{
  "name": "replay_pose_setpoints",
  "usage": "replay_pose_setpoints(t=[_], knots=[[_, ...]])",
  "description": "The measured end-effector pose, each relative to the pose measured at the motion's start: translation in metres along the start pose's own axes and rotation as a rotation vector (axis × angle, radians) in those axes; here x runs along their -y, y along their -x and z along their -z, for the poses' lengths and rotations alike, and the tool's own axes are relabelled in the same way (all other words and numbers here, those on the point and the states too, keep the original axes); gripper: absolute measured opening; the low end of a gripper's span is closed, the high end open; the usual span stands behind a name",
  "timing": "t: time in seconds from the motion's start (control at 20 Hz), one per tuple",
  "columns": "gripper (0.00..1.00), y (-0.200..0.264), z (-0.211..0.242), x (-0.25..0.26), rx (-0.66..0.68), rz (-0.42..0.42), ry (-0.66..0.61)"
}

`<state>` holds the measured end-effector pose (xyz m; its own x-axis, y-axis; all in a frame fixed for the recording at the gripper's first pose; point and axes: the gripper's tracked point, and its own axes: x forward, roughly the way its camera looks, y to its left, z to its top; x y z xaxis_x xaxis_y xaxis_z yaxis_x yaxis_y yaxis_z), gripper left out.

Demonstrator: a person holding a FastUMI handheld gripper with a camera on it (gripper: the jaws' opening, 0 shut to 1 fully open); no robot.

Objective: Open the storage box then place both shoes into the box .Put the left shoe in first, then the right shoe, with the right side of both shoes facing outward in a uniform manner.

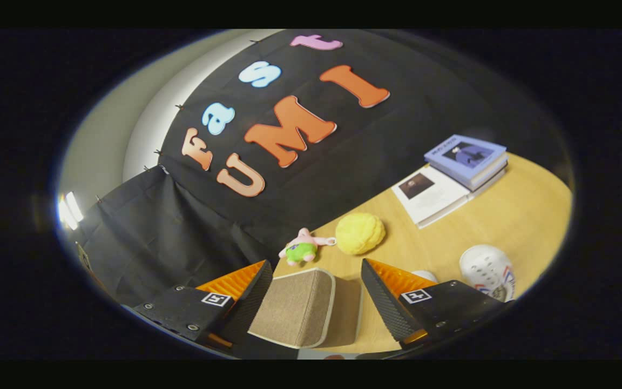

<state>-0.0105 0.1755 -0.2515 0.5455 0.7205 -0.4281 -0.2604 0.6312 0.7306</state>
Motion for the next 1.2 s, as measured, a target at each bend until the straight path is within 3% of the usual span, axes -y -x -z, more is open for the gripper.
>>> replay_pose_setpoints(t=[0.35, 1.0, 1.2], knots=[[0.98, -0.040, 0.086, 0.013, -0.214, -0.043, -0.142], [0.98, -0.068, 0.148, -0.002, -0.390, -0.133, -0.296], [0.98, -0.075, 0.161, -0.003, -0.424, -0.125, -0.292]])
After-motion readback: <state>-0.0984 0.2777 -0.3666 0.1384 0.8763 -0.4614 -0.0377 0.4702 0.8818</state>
